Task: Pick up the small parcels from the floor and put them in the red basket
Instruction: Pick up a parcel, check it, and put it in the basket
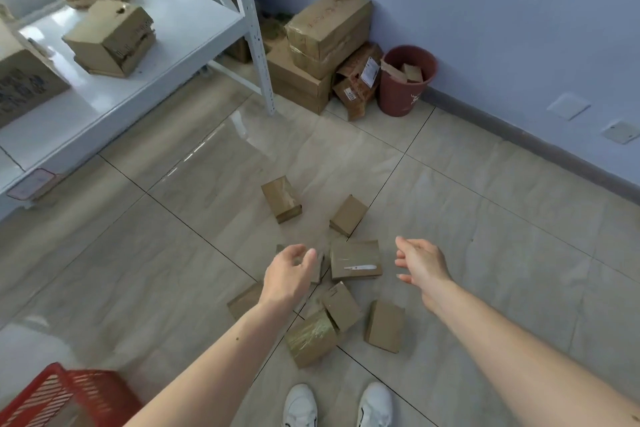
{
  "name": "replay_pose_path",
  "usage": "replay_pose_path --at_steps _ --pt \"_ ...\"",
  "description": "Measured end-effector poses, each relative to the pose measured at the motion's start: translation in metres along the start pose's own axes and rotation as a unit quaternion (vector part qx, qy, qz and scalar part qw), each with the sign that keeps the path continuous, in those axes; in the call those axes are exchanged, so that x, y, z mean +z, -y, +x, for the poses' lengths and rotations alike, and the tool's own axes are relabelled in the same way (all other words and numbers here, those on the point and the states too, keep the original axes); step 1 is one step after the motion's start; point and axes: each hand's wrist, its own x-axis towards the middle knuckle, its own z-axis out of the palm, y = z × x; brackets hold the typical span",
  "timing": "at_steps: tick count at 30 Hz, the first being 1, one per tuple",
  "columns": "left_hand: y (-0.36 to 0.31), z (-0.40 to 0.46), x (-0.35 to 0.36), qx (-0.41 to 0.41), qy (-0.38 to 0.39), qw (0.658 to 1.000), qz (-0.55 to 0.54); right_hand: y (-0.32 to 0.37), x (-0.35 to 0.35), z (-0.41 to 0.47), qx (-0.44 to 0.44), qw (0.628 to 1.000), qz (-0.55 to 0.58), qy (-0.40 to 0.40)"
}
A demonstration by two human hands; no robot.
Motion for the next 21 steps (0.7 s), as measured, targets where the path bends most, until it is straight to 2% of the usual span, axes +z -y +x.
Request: replay_pose_path --at_steps 6,16,21 --pt "0.038 0.048 0.069 -0.035 0.019 0.999 -0.01 -0.051 -0.001 0.073 0.026 1.0 -0.016 0.003" --pt "0.115 0.164 0.177 -0.038 0.038 0.999 0.003 -0.147 0.029 0.22 0.051 0.997 -0.051 0.014" --pt "0.15 0.229 0.22 -0.036 0.047 0.998 0.017 -0.186 0.054 0.285 0.056 0.993 -0.082 0.06"
